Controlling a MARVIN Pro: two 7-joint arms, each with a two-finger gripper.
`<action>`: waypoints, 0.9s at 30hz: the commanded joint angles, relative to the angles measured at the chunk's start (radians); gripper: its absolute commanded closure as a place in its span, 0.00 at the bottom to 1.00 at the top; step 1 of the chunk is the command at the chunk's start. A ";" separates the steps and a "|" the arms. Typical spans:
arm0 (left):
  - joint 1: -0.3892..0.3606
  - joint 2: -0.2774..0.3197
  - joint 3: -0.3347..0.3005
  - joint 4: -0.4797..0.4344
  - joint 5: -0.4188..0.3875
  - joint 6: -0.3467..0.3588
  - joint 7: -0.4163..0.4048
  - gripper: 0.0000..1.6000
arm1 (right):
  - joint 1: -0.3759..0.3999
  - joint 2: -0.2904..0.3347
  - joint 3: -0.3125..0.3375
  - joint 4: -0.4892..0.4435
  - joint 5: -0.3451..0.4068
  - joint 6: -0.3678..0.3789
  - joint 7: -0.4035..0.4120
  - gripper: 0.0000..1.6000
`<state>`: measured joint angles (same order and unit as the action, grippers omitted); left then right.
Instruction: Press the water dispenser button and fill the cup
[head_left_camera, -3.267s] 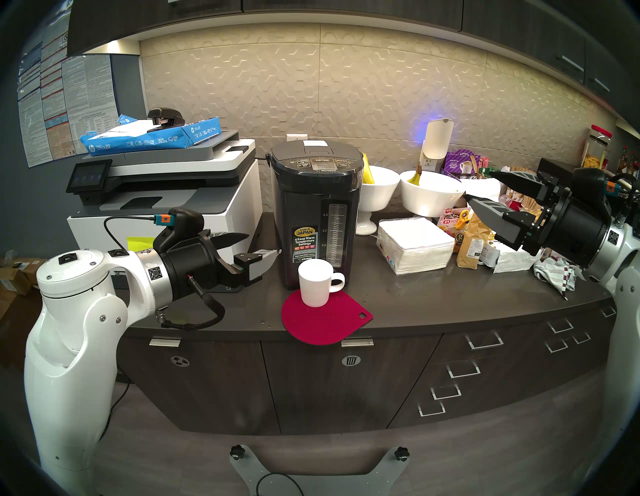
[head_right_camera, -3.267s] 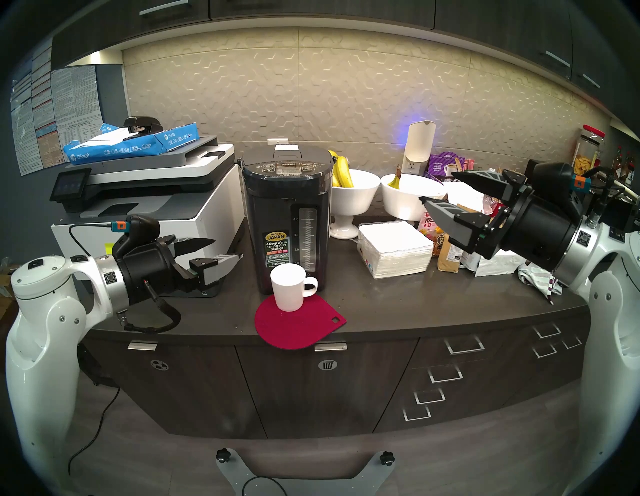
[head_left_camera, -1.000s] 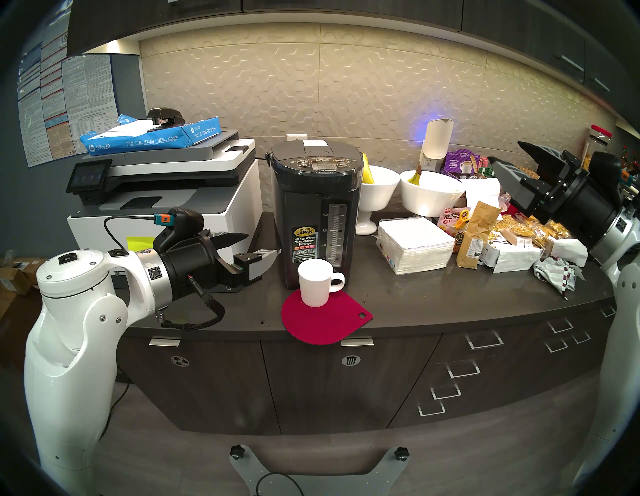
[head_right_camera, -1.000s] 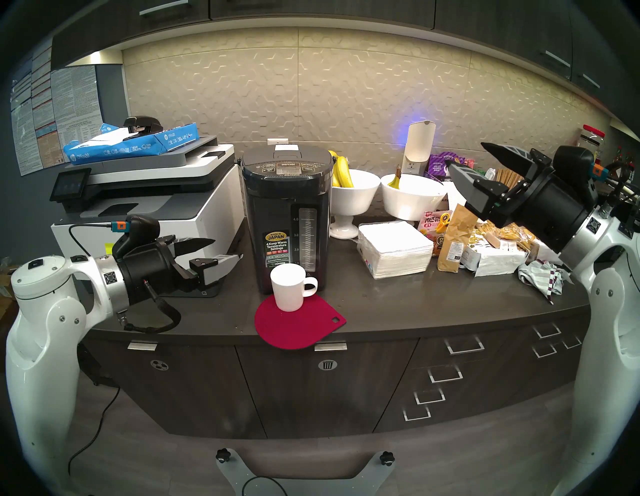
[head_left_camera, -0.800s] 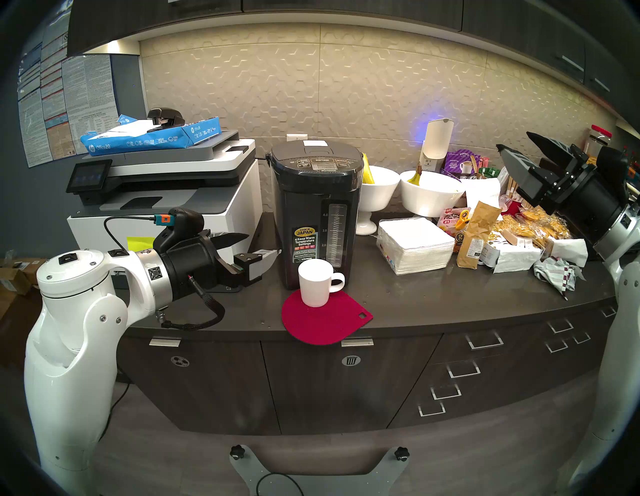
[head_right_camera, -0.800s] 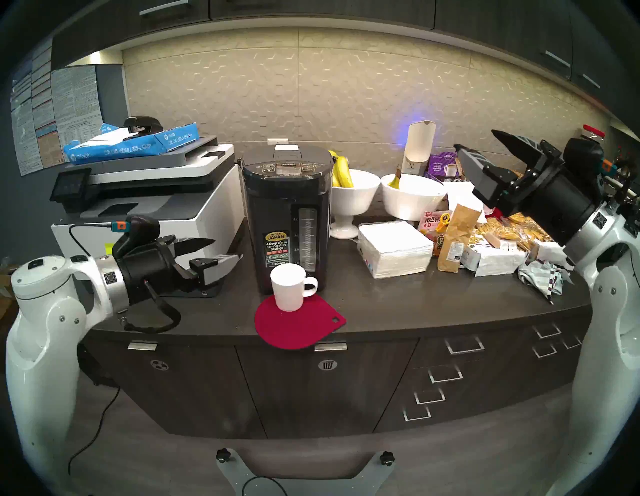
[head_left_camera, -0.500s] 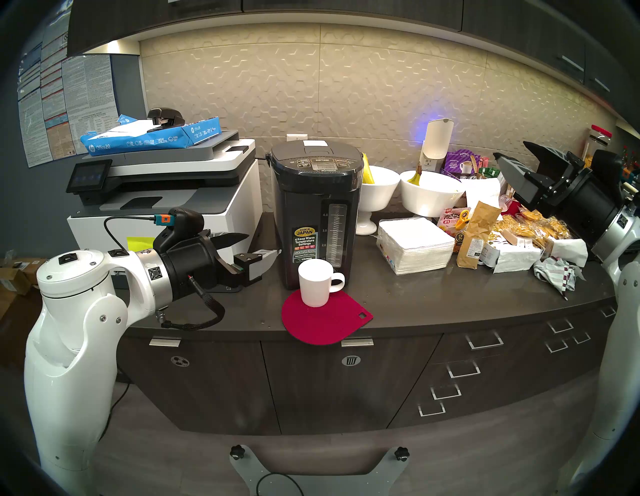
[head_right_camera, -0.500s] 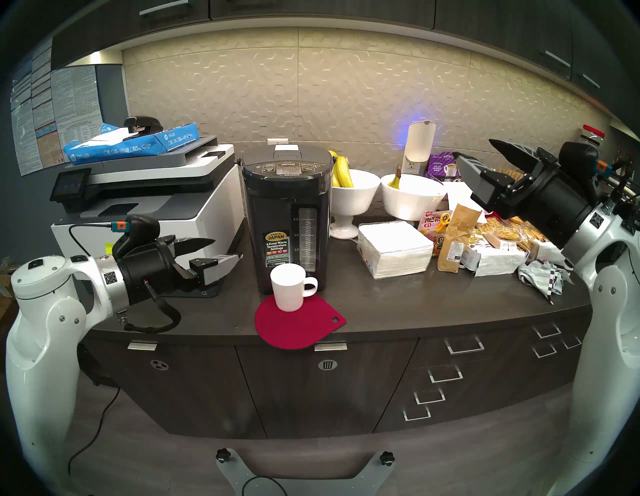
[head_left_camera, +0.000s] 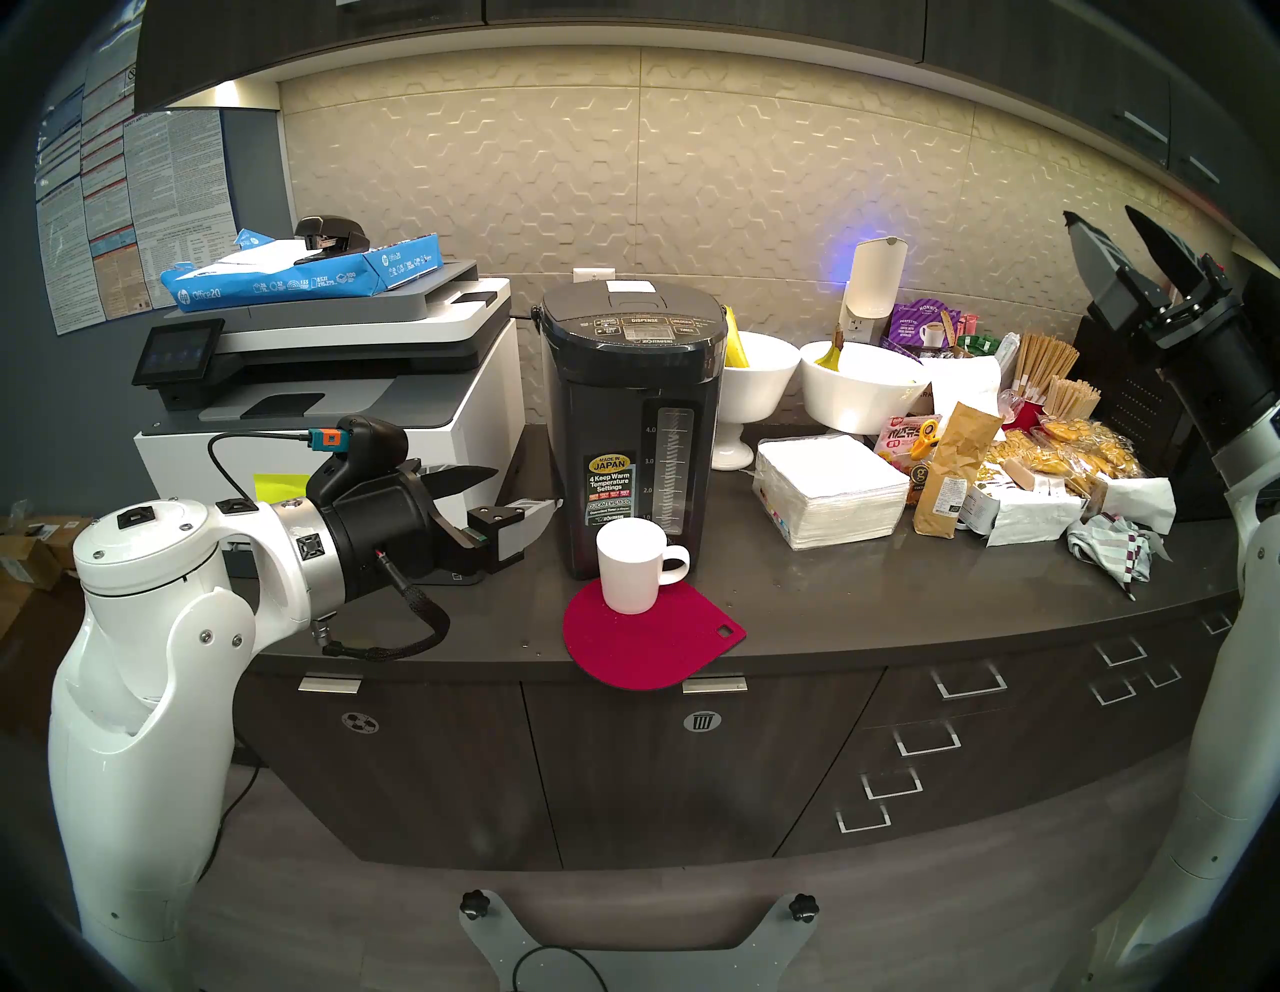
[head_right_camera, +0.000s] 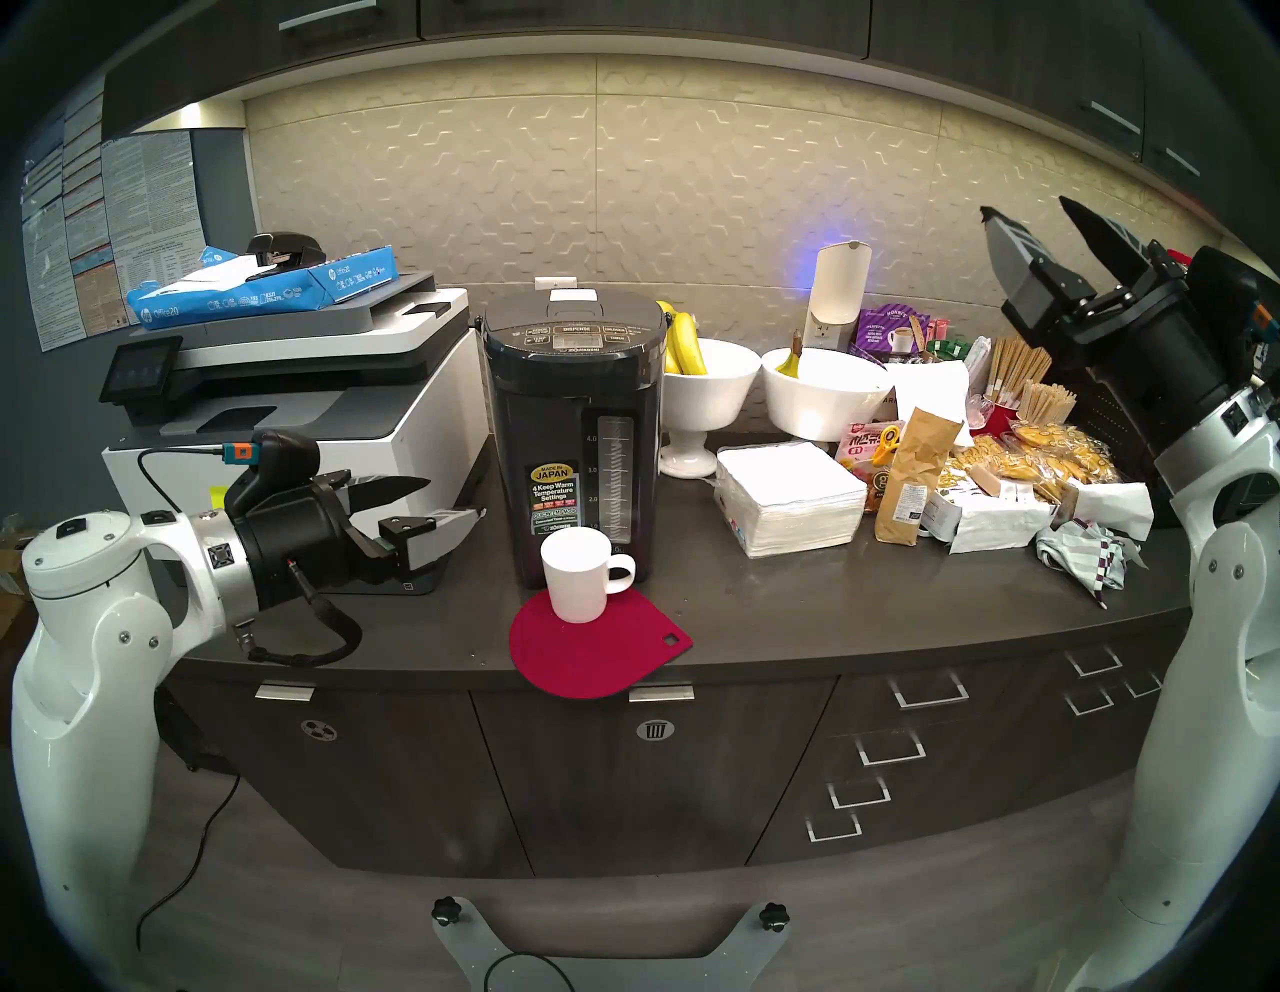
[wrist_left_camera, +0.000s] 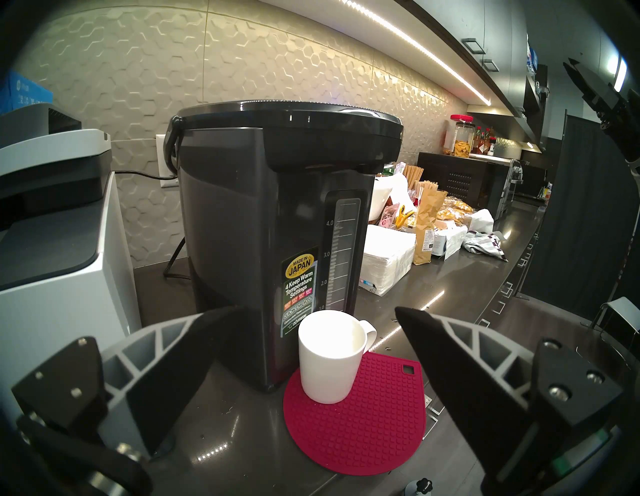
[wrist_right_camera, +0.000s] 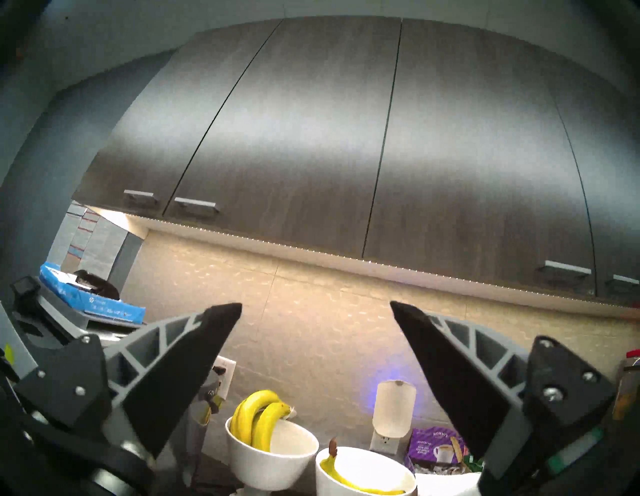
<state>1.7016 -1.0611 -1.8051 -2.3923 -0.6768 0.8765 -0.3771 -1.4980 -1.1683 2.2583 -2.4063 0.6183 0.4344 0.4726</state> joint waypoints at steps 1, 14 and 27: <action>-0.001 0.000 0.000 -0.010 0.000 0.000 0.000 0.00 | 0.043 -0.037 0.000 -0.006 0.022 -0.049 -0.019 0.00; -0.001 0.000 0.000 -0.010 0.000 0.000 0.000 0.00 | 0.055 -0.052 0.008 -0.010 -0.022 -0.123 -0.053 0.00; 0.000 0.000 0.000 -0.010 0.000 0.000 0.000 0.00 | 0.037 -0.022 0.020 -0.014 -0.069 -0.108 -0.049 0.00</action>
<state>1.7016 -1.0611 -1.8051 -2.3923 -0.6768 0.8765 -0.3772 -1.4456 -1.2321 2.2797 -2.4103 0.5641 0.2955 0.4028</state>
